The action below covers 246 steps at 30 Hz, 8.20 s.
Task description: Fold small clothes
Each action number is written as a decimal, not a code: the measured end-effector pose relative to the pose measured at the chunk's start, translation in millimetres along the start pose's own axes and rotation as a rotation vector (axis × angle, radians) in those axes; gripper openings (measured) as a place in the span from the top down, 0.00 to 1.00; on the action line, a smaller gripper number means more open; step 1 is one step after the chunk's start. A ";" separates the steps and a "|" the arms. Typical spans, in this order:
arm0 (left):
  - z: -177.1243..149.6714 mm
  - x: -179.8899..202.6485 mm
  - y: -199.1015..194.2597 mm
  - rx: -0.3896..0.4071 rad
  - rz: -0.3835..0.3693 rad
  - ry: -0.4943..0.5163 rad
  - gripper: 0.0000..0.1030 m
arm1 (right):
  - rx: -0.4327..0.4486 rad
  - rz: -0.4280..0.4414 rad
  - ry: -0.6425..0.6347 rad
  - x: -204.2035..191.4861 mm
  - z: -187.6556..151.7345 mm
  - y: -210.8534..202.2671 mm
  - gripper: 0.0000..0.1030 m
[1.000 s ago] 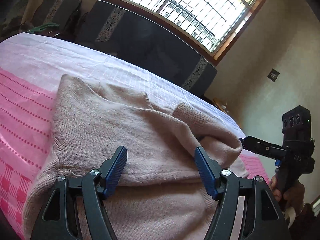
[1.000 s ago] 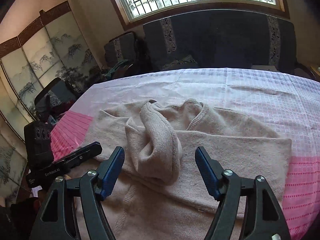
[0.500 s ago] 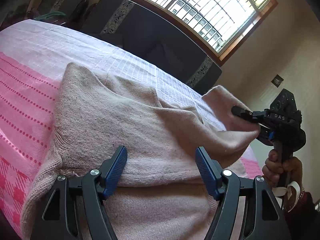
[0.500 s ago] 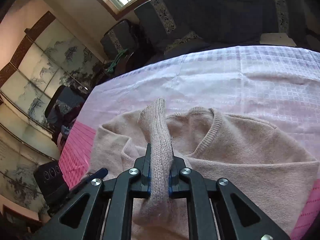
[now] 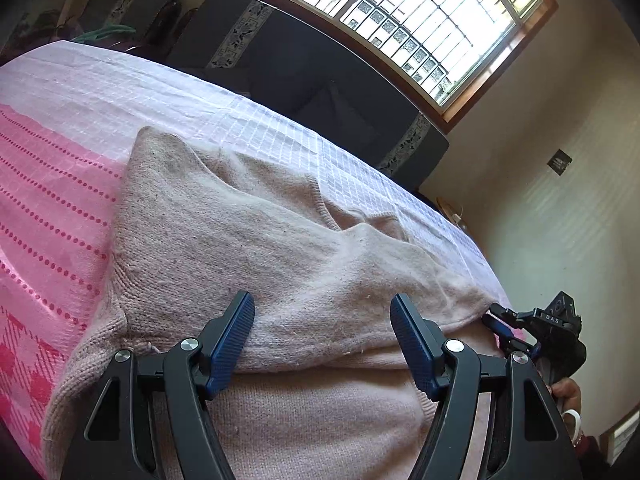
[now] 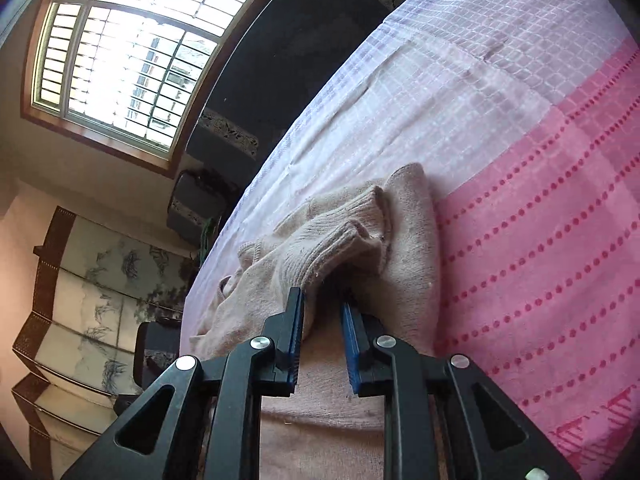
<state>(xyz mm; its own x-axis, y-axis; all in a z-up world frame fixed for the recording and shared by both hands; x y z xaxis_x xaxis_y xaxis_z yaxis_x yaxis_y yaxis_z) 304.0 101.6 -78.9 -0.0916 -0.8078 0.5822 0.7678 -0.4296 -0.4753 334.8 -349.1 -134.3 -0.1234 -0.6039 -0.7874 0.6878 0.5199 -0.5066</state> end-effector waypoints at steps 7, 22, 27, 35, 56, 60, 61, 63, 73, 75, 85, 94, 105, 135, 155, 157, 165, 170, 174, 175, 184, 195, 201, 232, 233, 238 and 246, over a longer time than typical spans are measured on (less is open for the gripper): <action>0.5 0.5 0.3 0.000 0.001 0.002 0.30 | 0.003 0.033 0.002 -13.9 -1.2 18.1 0.39; 13.1 -28.3 -11.4 0.073 0.041 -0.096 0.30 | -0.003 0.002 -0.012 20.5 -17.8 -5.0 0.92; 11.8 -22.3 -9.8 0.070 0.083 -0.047 0.30 | -0.003 0.046 0.023 20.1 -16.3 -3.8 0.86; 15.4 -29.6 -13.3 0.103 0.081 -0.087 0.30 | 0.012 0.102 -0.031 -10.9 -23.4 0.9 0.92; 37.7 -56.1 -65.5 0.245 0.184 -0.101 0.35 | 0.024 0.046 -0.042 12.4 -18.6 -2.1 0.73; 17.4 -40.5 -69.8 0.049 0.100 -0.060 0.35 | 0.037 0.043 -0.064 8.8 -21.2 -0.8 0.72; 9.2 -34.5 -68.4 0.000 0.059 -0.059 0.35 | 0.036 0.045 -0.067 8.3 -21.8 -0.4 0.72; -7.5 -24.9 -59.4 -0.101 0.024 -0.052 0.35 | 0.038 0.053 -0.063 9.2 -23.3 -1.0 0.73; 2.2 -41.7 -20.8 -0.058 0.096 -0.170 0.35 | 0.049 0.075 -0.042 15.9 -24.0 -4.2 0.74; 6.8 -50.1 -25.7 0.014 0.105 -0.211 0.41 | 0.050 0.076 -0.042 16.4 -24.1 -4.4 0.74; 2.3 -93.5 -49.5 0.146 0.201 -0.325 0.81 | 0.064 0.109 -0.028 17.9 -23.8 -9.3 0.71; 4.5 -45.3 -50.6 0.192 0.259 -0.105 0.63 | 0.090 0.065 0.001 24.0 -19.3 -11.2 0.89; 5.9 -45.6 -51.8 0.198 0.292 -0.088 0.55 | 0.012 0.016 -0.049 12.5 -12.8 6.5 0.79; 8.2 -68.9 -43.1 0.168 0.295 -0.178 0.45 | 0.034 -0.047 -0.038 17.8 7.6 12.3 0.95; -78.9 -7.9 -181.3 0.041 0.235 0.192 0.44 | -0.032 -0.098 -0.482 38.9 -201.7 -222.4 0.44; -90.2 -15.2 -191.6 0.047 0.284 0.215 0.44 | -0.025 -0.078 -0.498 43.8 -209.0 -225.7 0.44; -120.1 -23.3 -208.2 0.047 0.430 0.322 0.44 | -0.043 0.017 -0.474 43.4 -224.9 -226.9 0.44; -129.9 -13.5 -202.2 0.024 0.483 0.401 0.42 | -0.049 0.051 -0.481 39.5 -231.2 -223.7 0.44; -136.0 -13.0 -197.0 0.006 0.488 0.404 0.40 | -0.066 0.062 -0.505 32.4 -236.6 -217.5 0.44; -137.2 -13.8 -196.7 0.004 0.487 0.401 0.40 | -0.067 0.066 -0.504 31.7 -237.3 -216.8 0.44; -144.2 -18.4 -192.9 -0.021 0.478 0.389 0.39 | -0.073 0.067 -0.487 30.8 -236.2 -216.3 0.45; -122.2 -46.1 -204.4 -0.149 0.165 0.104 0.39 | -0.080 0.050 -0.412 32.2 -226.3 -211.2 0.43; -114.5 -58.2 -209.0 -0.271 0.010 -0.015 0.39 | -0.091 0.053 -0.405 30.3 -223.4 -207.6 0.38; -148.0 -22.5 -199.2 -0.334 -0.116 -0.058 0.72 | -0.173 0.141 -0.181 61.4 -213.9 -202.0 0.89; -147.6 -24.7 -200.0 -0.329 -0.118 -0.070 0.72 | -0.177 0.150 -0.181 61.8 -213.9 -202.2 0.89; -145.3 -25.5 -198.8 -0.335 -0.141 -0.074 0.66 | -0.216 0.163 -0.192 57.5 -210.9 -197.9 0.85; -140.8 -12.6 -183.8 -0.357 -0.076 -0.007 0.96 | -0.228 0.062 -0.295 33.3 -216.5 -181.7 0.91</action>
<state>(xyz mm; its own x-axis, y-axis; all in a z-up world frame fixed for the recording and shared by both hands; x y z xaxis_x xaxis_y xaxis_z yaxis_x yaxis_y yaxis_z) 74.8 133.9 -91.8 -0.1345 -0.7659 0.6288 0.4887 -0.6033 -0.6303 50.8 -332.9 -144.5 0.1479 -0.6980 -0.7006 0.5062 0.6620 -0.5527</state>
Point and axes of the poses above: each gripper's, at about its wrist camera, not at the fingertips, and y roughly the way its jaws point, x to its right, z to its top, the point moved 4 cm from there along y, roughly the way its jaws point, and after that the axes turned 6 degrees about x, right-handed, at the moved point
